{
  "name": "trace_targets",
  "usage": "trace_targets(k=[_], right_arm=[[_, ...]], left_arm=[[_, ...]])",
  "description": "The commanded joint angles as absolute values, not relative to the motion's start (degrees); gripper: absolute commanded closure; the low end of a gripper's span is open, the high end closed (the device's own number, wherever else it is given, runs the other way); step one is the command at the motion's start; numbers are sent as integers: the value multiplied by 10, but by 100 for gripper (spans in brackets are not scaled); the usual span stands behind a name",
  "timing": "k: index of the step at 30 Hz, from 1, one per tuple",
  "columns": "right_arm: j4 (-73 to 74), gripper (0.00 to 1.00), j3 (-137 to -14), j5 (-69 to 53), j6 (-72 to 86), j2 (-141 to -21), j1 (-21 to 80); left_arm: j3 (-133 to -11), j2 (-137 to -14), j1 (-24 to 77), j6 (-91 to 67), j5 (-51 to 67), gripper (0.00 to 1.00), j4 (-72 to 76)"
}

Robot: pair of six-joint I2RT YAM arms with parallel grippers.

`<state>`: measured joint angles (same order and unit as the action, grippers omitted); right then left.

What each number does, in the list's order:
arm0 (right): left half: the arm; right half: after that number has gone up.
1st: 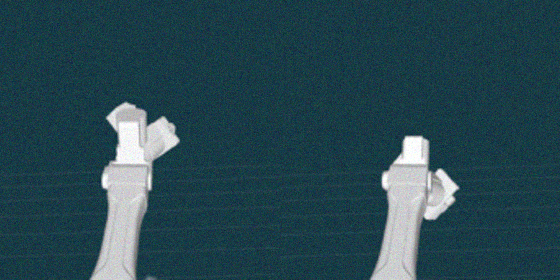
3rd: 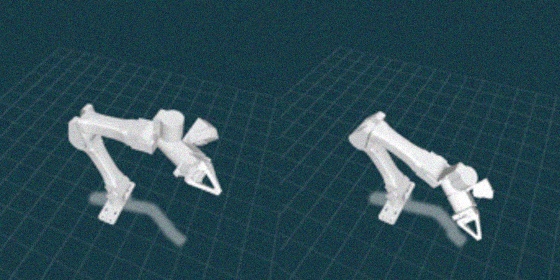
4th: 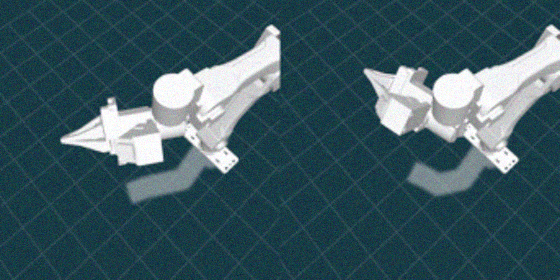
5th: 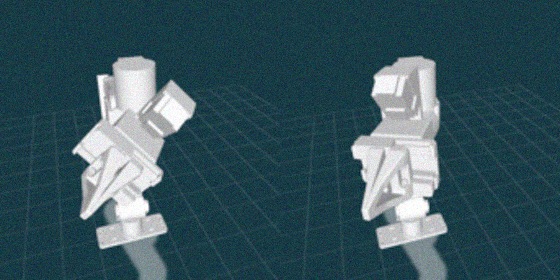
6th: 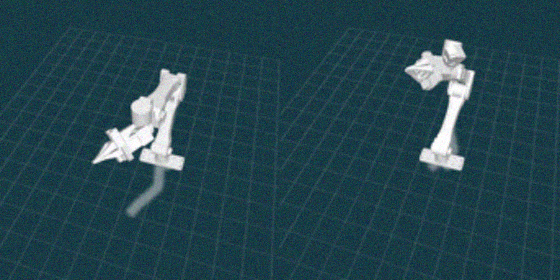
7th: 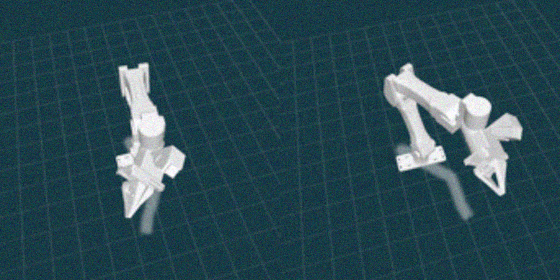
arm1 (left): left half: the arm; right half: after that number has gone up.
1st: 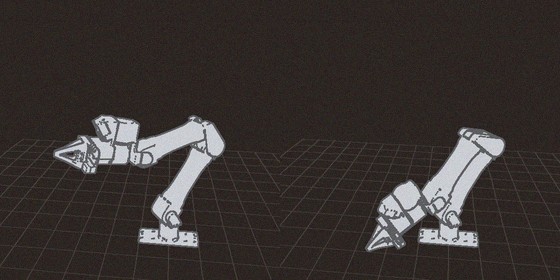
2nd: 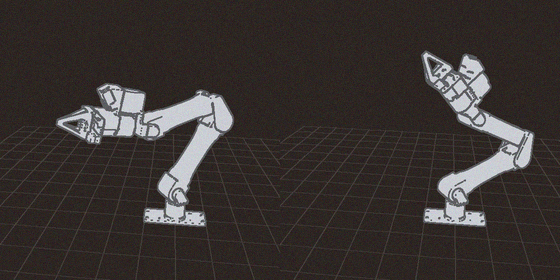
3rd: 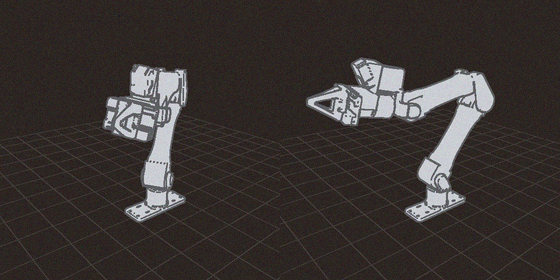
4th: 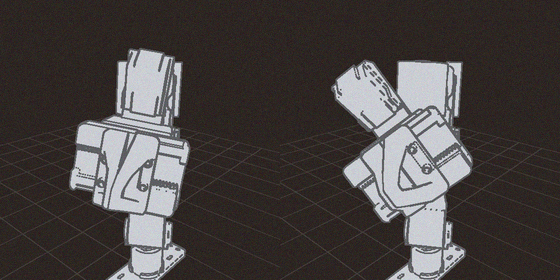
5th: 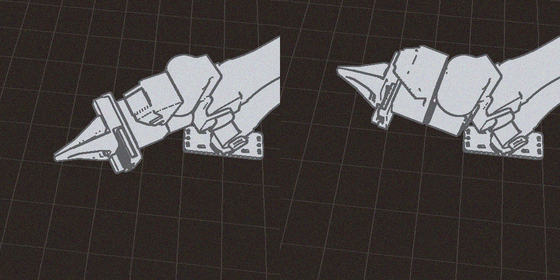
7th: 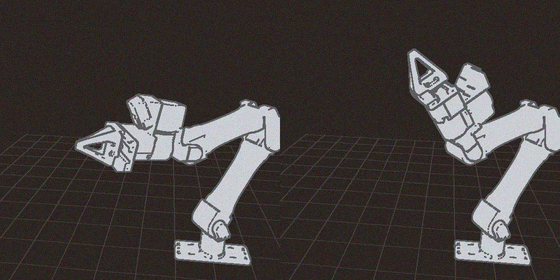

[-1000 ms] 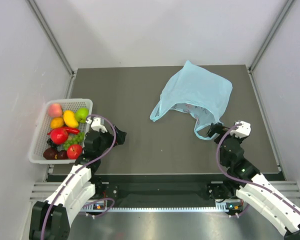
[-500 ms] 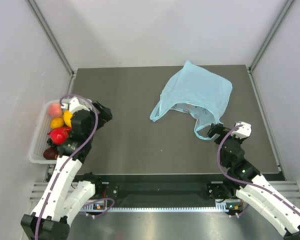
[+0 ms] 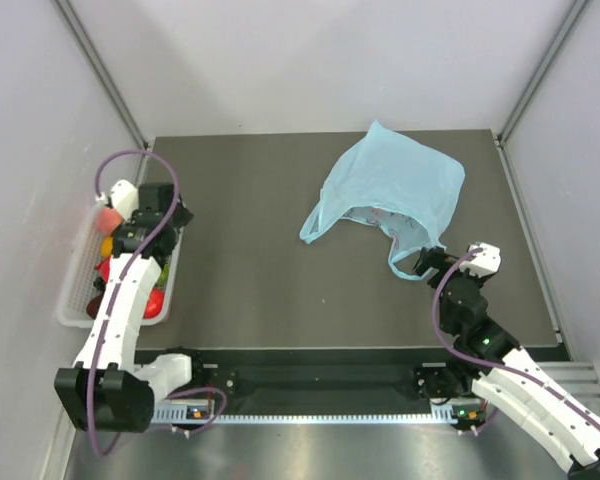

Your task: Place the fake fruits into the plastic bag and tie a complex knot

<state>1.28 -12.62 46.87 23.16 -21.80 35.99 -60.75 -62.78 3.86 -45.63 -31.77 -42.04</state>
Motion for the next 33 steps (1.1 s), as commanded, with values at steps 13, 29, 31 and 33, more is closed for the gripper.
trace_targets(k=[13, 29, 31, 33], right_arm=[[-18, 0, -135, 458, 226, -229, 363], [-29, 0, -135, 446, 221, -244, 363], [-30, 0, -134, 443, 221, -243, 363], [-30, 0, -134, 442, 221, -241, 363]], left_arm=[[-623, -723, -181, -457, -179, 3, -342], [-643, -689, -227, -374, -238, 1, -420], [-630, -700, -259, -383, -204, 1, -421], [-627, -715, -282, -390, -194, 1, -430]])
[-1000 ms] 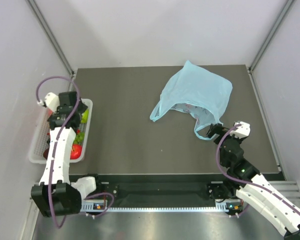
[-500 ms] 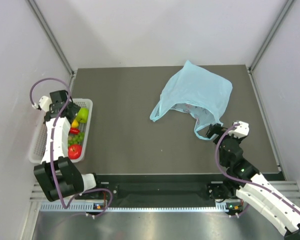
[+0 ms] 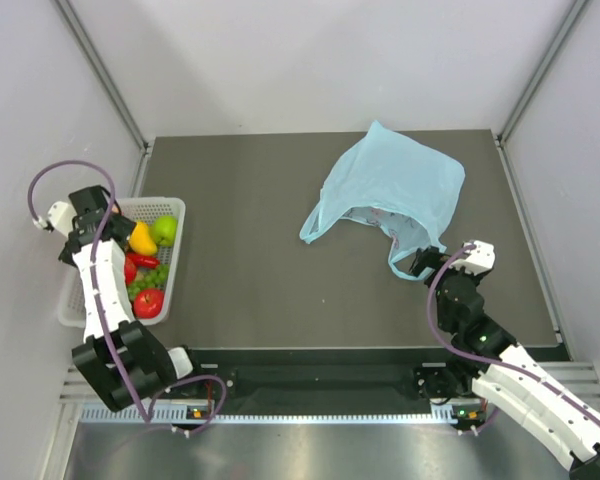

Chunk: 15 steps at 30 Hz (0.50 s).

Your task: Place the fake fruits into the plastic bag and tie a complex knot

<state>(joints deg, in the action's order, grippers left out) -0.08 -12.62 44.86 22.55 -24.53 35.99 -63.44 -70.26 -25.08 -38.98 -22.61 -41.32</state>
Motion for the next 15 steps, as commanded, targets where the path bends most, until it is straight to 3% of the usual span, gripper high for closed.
trace_targets(k=[1, 15], right_arm=[[-30, 0, -133, 441, 221, -241, 363], [-31, 0, -134, 441, 220, -243, 363]], left_arm=[[-626, -719, -287, -389, -195, 1, -432], [-566, -765, -357, -407, -125, 1, -397]])
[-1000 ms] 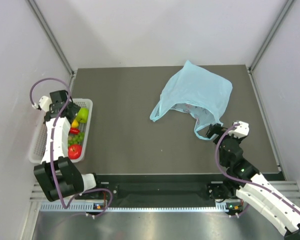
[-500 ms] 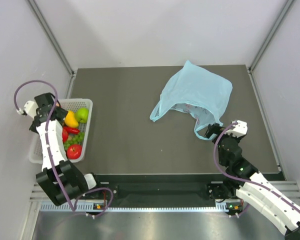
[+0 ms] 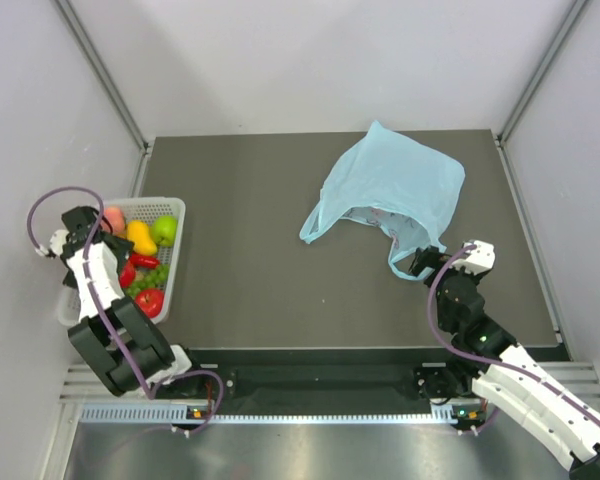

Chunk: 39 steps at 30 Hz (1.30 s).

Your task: Place the fake fruits into the plastic bag and tie a complex knot

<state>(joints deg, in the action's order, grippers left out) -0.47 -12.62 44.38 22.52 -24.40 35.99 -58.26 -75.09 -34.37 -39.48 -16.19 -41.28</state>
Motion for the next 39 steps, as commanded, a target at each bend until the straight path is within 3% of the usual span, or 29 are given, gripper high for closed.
trace_targets(k=[1, 5, 7, 9, 12, 13, 25, 28, 29, 32, 33, 39], right_arm=[[-32, 0, -134, 441, 220, -243, 363], [-29, 0, -134, 440, 220, -240, 364], [-29, 0, -132, 441, 220, -237, 363], [-28, 0, -132, 441, 220, -234, 362], [-28, 0, -131, 441, 220, -233, 363], [-28, 0, -131, 441, 220, -233, 363], [-31, 0, -130, 434, 216, -233, 363], [-33, 0, -130, 434, 215, -231, 363], [-33, 0, -130, 435, 216, -232, 364], [-29, 0, -130, 434, 216, -229, 363], [-29, 0, -130, 435, 217, -229, 363], [-28, 0, -127, 435, 216, -221, 363]], left_arm=[[-563, -773, -358, -410, -114, 1, -395], [-546, -785, -357, -430, -113, 4, -373], [-538, -780, -358, -439, -117, 18, -363], [-530, -770, -358, -447, -123, 22, -355], [-534, -753, -358, -450, -141, 2, -352], [-536, -752, -357, -448, -142, 1, -352], [-581, -812, -390, -439, -124, 1, -353], [-584, -821, -392, -438, -106, 20, -358], [-579, -816, -392, -441, -102, 34, -356], [-563, -804, -392, -440, -81, 50, -339], [-559, -792, -392, -439, -73, 61, -334], [-510, -704, -371, -428, -14, 68, -285]])
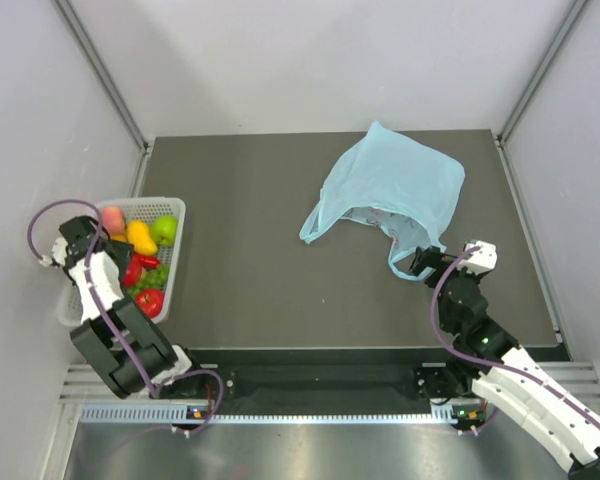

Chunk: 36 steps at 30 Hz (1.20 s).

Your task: Place the fake fruits into the plastic bag and tie a complex knot

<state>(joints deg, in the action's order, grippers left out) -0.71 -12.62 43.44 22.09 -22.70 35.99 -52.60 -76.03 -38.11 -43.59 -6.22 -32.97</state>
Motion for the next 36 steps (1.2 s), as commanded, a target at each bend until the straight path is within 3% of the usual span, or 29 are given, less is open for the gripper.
trace_targets(k=[1, 8, 15, 18, 24, 30, 36], right_arm=[[-29, 0, -127, 435, 216, -223, 363], [-35, 0, -128, 432, 213, -228, 363], [-19, 0, -157, 395, 190, -248, 362], [52, 0, -238, 404, 193, -309, 363], [146, 5, -419, 412, 114, -476, 362], [185, 7, -517, 433, 22, -594, 362], [195, 8, -547, 360, -54, -661, 363]], left_arm=[[-499, -693, -371, -425, -3, 68, -274], [-526, -631, -304, -394, 76, 76, -244], [-541, -610, -56, -431, 60, 83, -232], [-543, -613, 86, -450, 24, 85, -214], [-566, -643, 234, -452, -41, 88, -203], [-580, -671, 315, -438, -49, 87, -200], [-584, -664, 329, -409, -44, 87, -199]])
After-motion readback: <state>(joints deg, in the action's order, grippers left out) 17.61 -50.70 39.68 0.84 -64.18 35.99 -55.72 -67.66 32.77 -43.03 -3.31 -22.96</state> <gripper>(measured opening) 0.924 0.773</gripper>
